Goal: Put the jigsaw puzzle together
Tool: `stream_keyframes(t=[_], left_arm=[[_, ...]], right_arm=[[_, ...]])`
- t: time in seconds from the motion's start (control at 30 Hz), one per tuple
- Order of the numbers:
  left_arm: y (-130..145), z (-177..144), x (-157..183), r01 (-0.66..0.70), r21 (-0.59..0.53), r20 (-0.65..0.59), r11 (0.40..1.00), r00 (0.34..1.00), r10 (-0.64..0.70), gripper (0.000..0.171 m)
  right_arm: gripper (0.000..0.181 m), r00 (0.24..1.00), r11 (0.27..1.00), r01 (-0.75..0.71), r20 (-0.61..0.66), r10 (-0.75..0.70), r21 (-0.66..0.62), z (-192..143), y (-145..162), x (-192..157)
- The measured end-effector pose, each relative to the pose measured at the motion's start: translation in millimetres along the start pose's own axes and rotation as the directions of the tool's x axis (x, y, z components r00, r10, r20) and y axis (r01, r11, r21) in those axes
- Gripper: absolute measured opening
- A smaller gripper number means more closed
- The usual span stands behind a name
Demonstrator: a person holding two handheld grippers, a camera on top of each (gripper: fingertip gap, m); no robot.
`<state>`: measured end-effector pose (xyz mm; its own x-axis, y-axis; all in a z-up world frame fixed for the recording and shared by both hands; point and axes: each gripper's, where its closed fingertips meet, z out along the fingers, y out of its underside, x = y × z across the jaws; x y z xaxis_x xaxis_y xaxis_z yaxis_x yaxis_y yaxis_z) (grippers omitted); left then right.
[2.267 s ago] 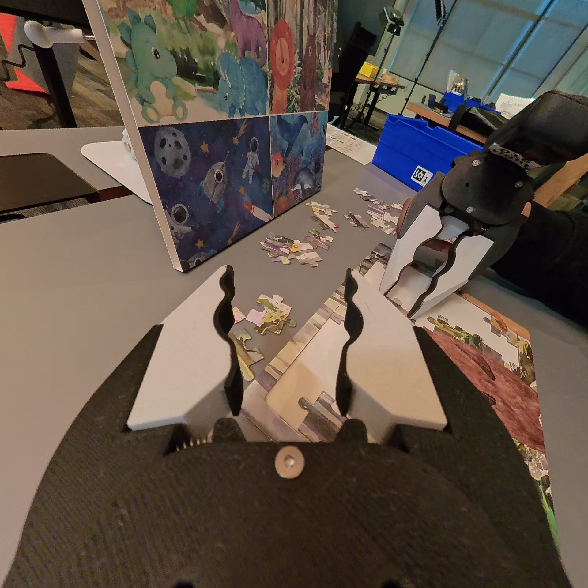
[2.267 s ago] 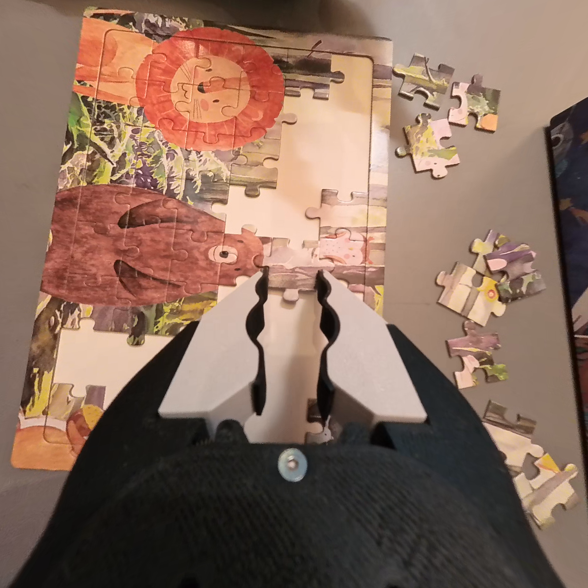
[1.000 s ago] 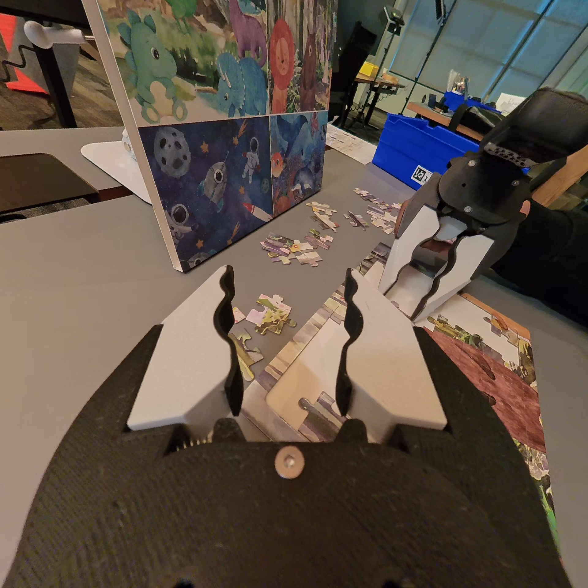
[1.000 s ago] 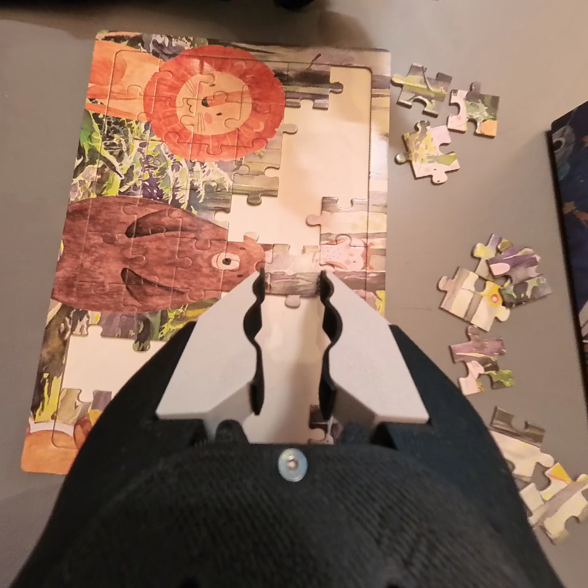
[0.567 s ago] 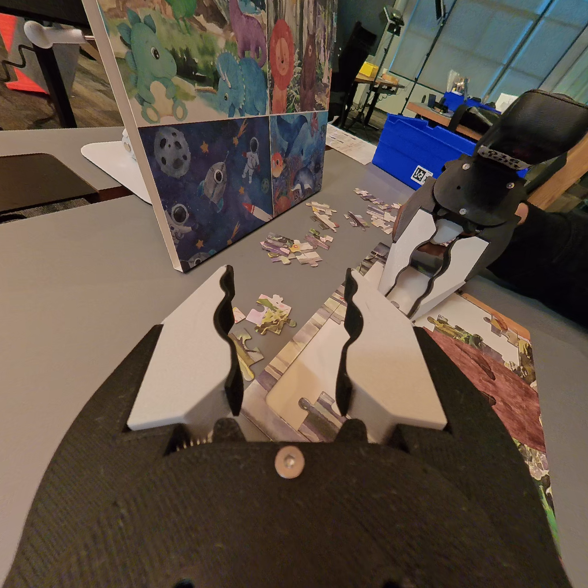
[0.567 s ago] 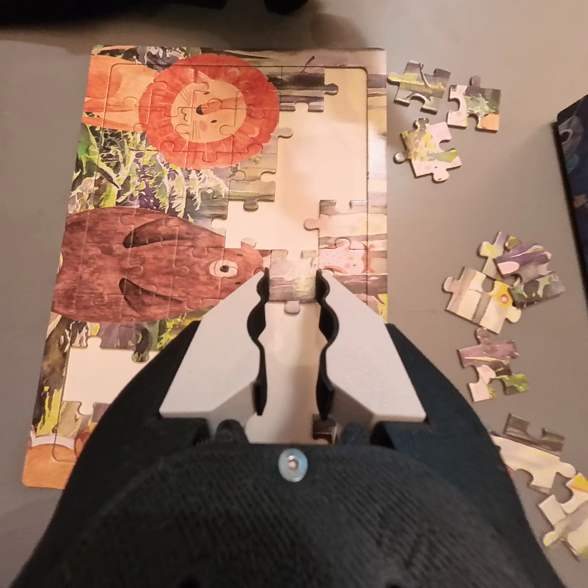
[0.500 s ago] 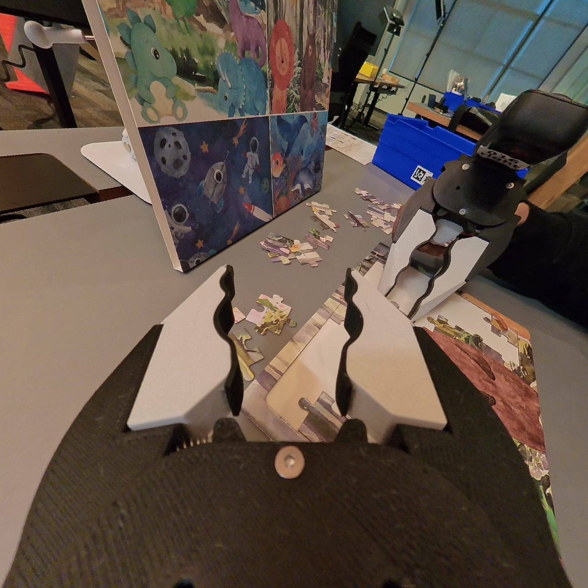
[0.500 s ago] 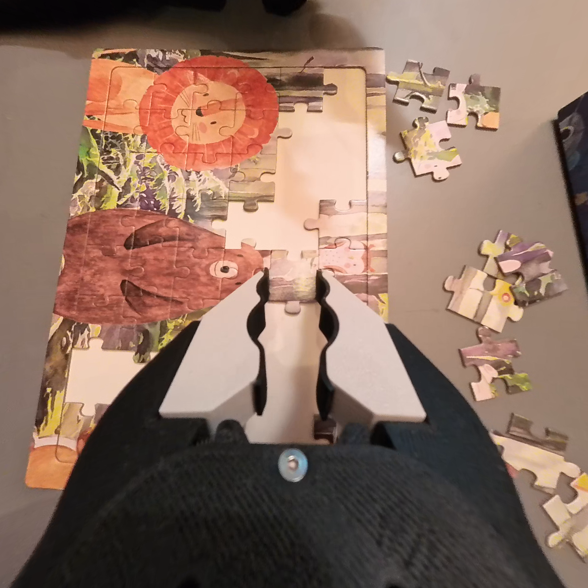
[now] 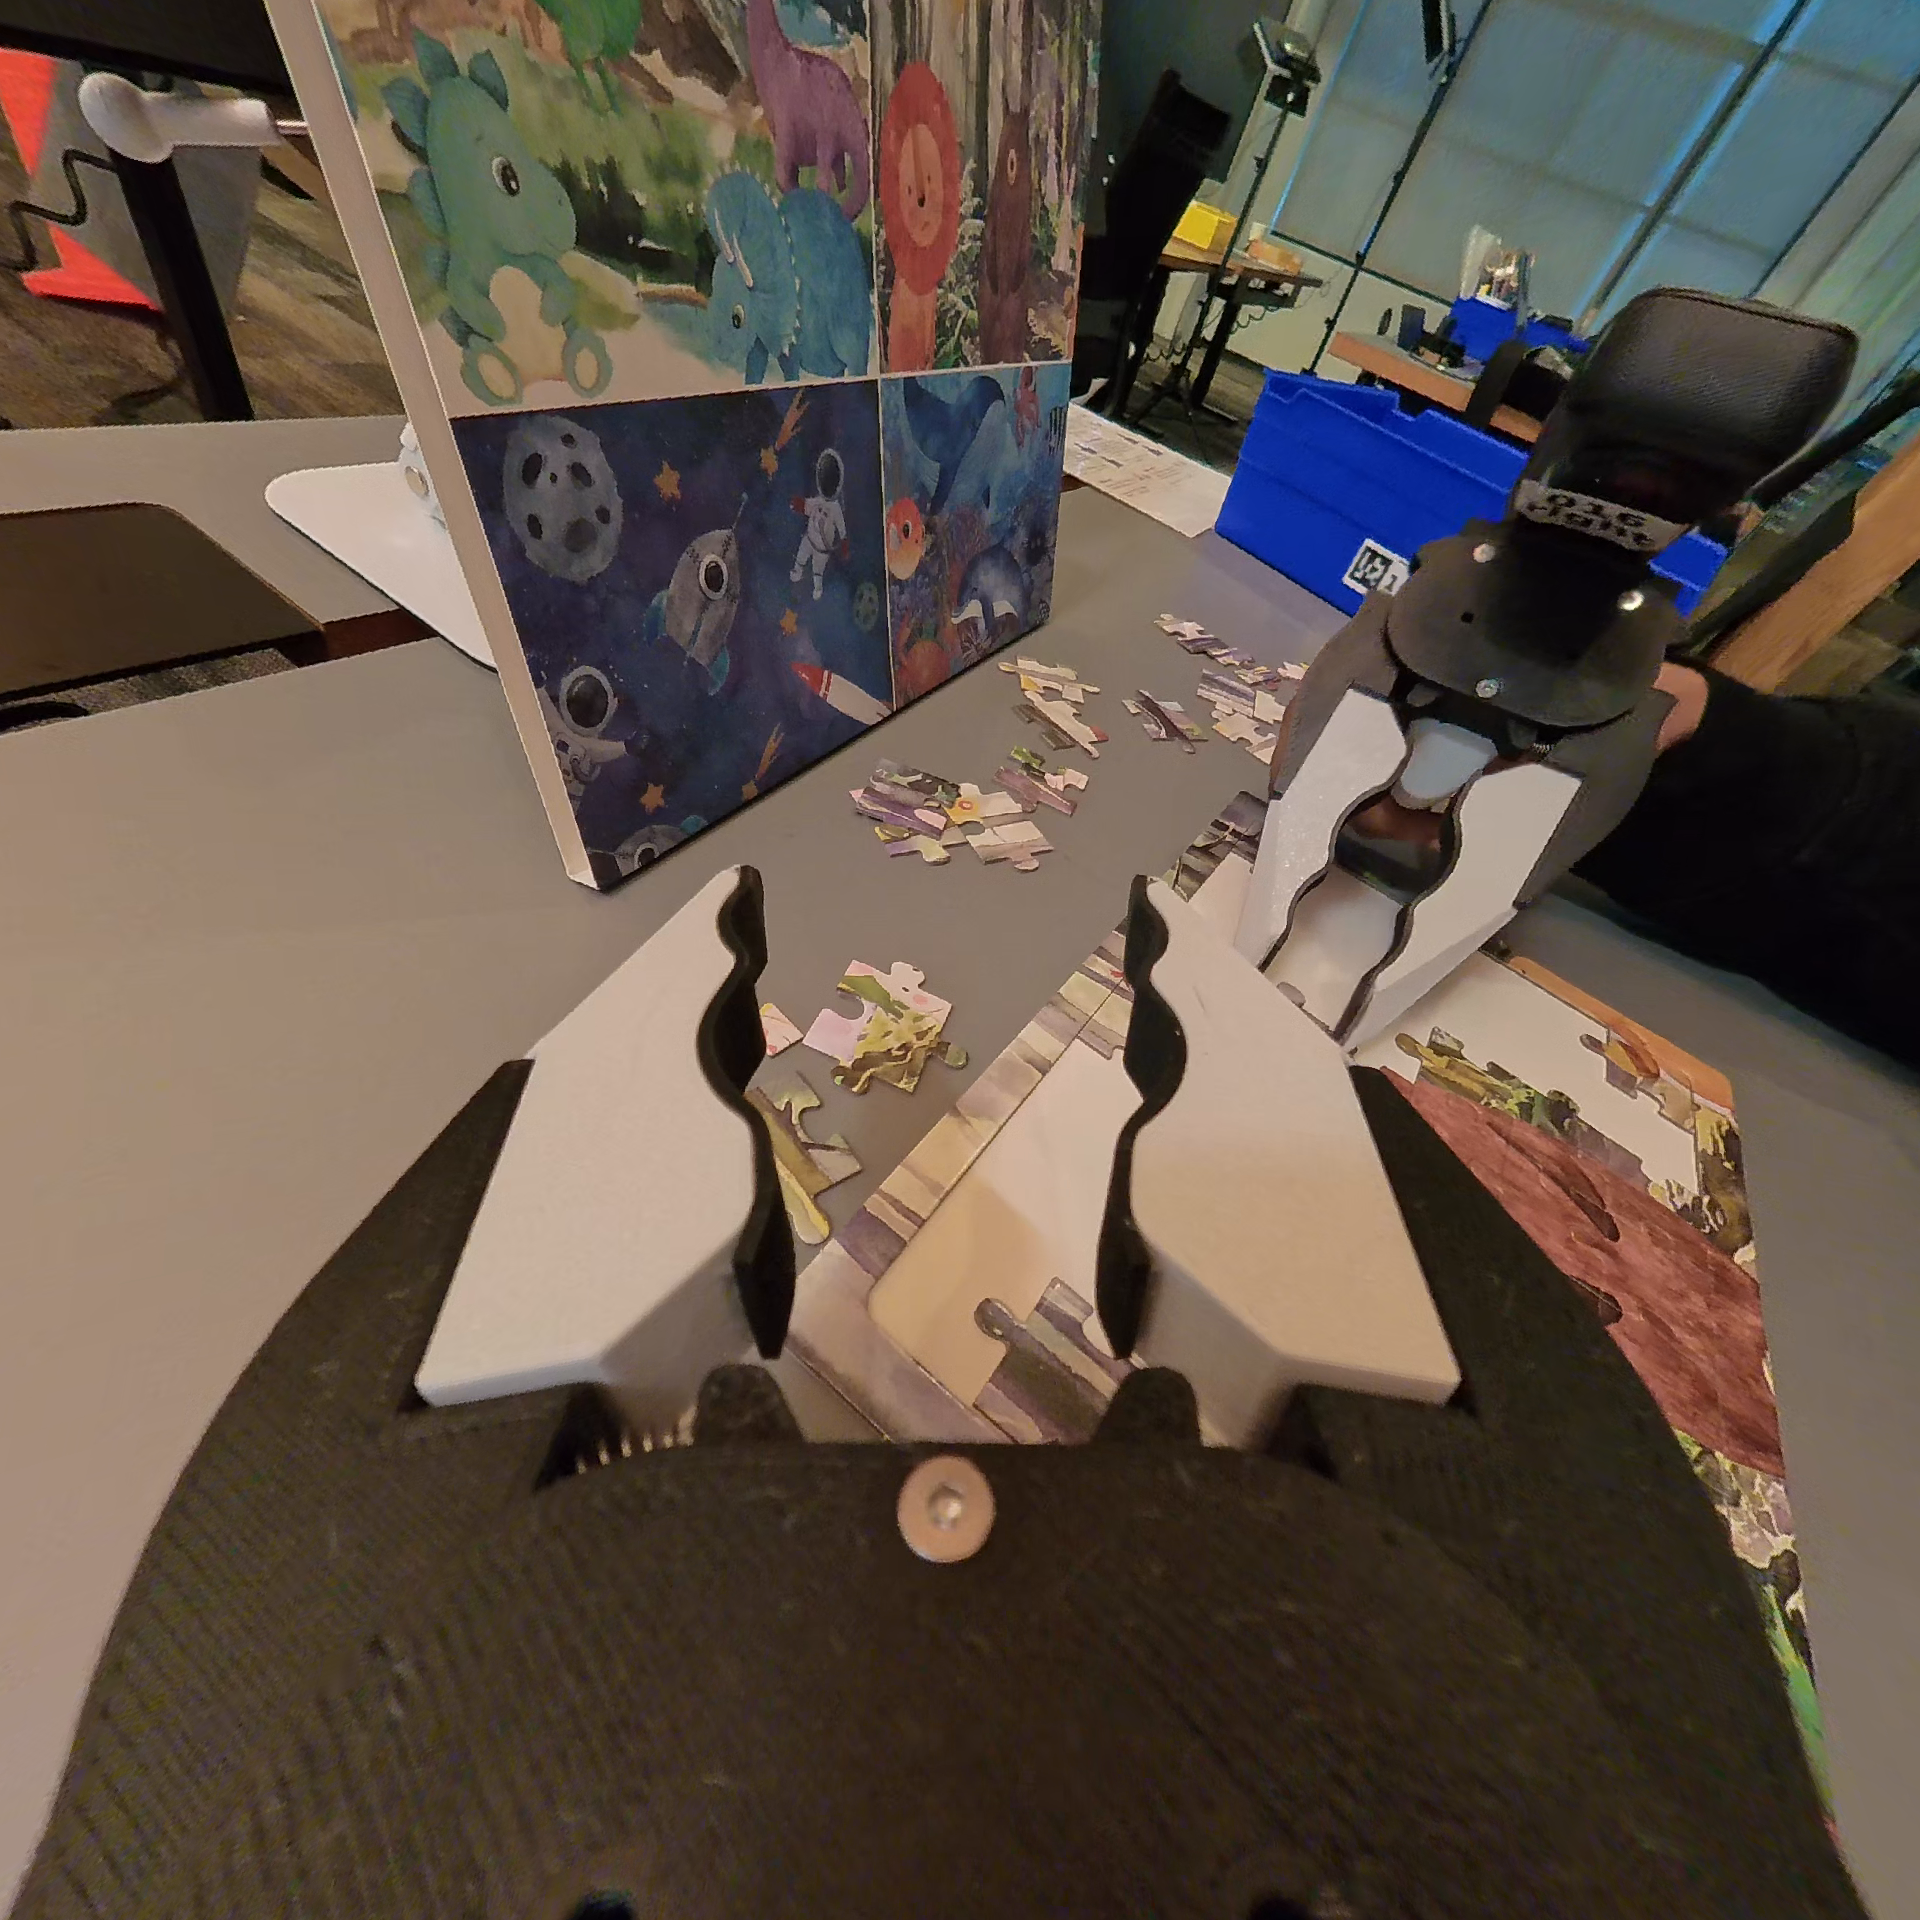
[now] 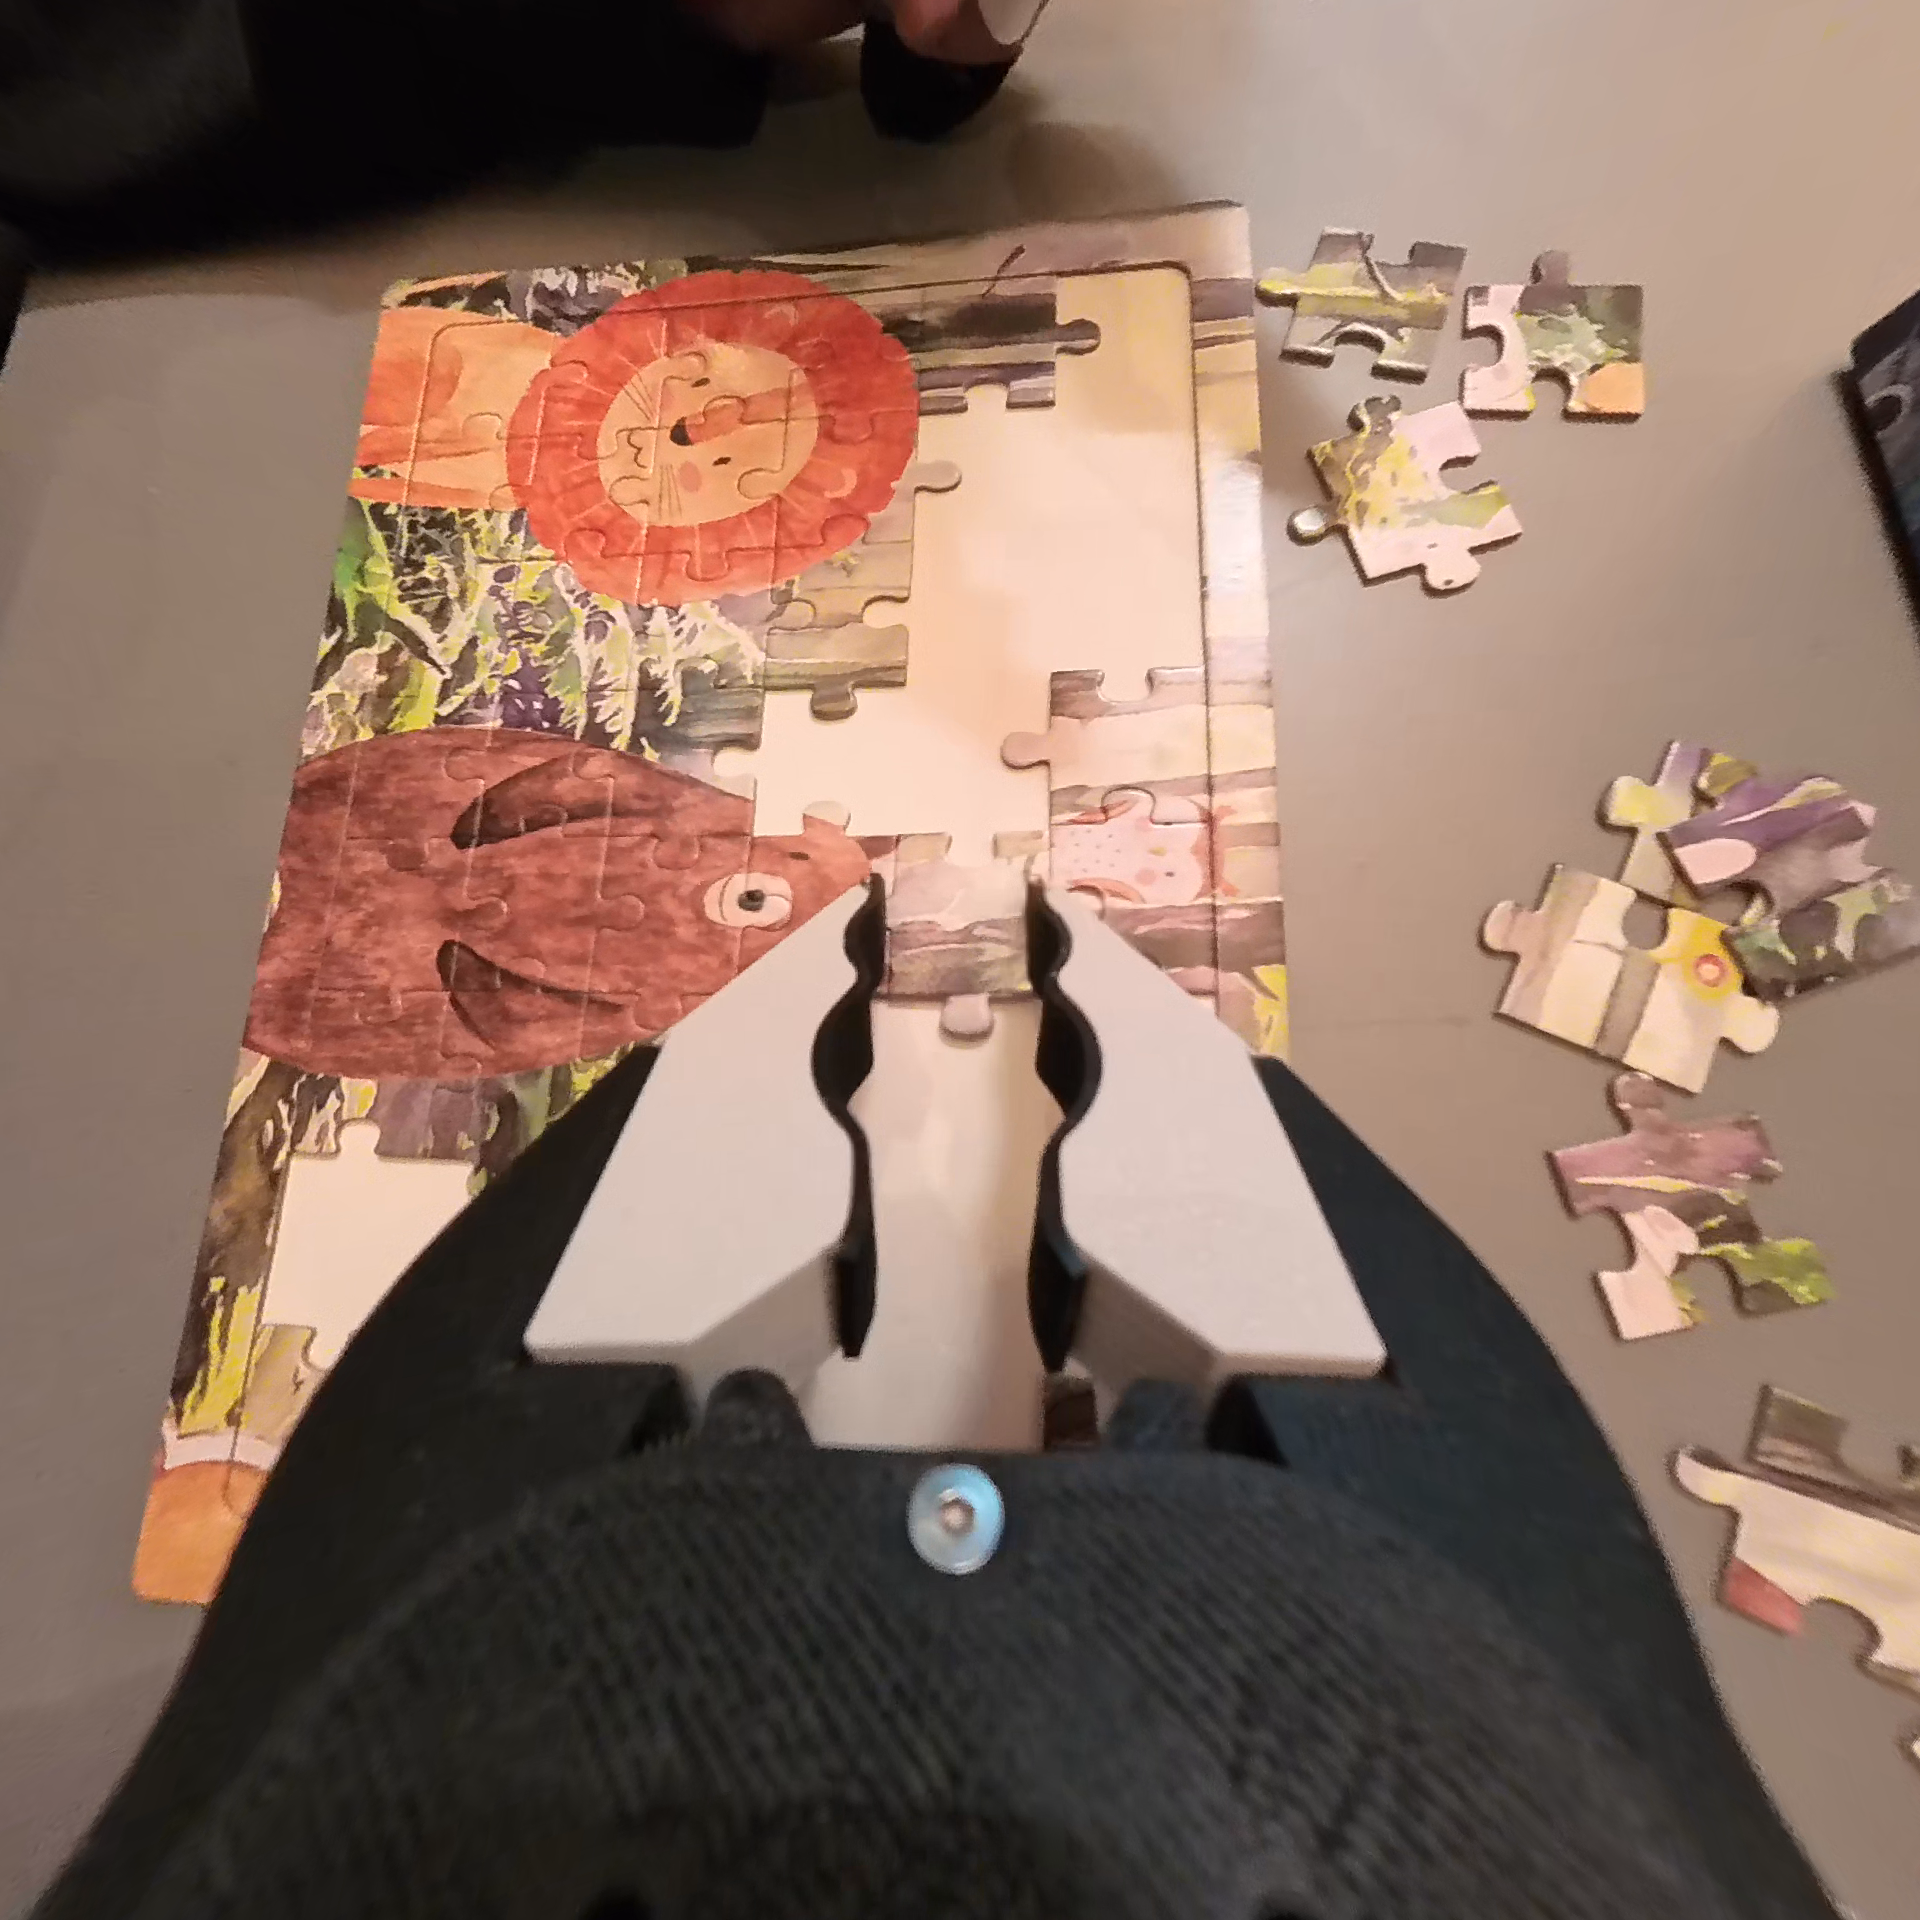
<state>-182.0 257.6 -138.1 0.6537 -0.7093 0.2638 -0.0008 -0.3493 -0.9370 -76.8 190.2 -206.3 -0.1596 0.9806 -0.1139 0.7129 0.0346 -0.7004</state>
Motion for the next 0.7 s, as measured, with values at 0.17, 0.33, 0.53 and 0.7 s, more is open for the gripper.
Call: stream_keyframes(t=[0.17,0.33,0.53,0.7], left_arm=[[-0.3,-0.4,0.6,-0.014,0.0,0.006,1.0,1.0,0.014,0.068],[-4.7,0.5,16.0,-0.067,-0.006,-0.007,0.998,0.998,0.067,0.065],[29.0,30.8,70.9,-0.148,-0.258,-0.095,0.955,0.987,0.128,0.05],[51.4,42.6,93.9,-0.158,-0.36,-0.135,0.92,0.984,0.117,0.045]], right_arm=[[0.018,0.994,0.997,-0.019,-0.107,0.027,0.072,-11.4,-5.6,19.2],[0.002,0.974,0.982,-0.046,-0.212,0.084,0.181,-21.0,-5.8,24.7],[0.0,0.977,0.988,-0.033,-0.202,0.063,0.15,-10.9,-6.3,17.2],[0.0,0.983,0.992,-0.063,-0.166,0.081,0.111,-3.6,2.5,15.8]])
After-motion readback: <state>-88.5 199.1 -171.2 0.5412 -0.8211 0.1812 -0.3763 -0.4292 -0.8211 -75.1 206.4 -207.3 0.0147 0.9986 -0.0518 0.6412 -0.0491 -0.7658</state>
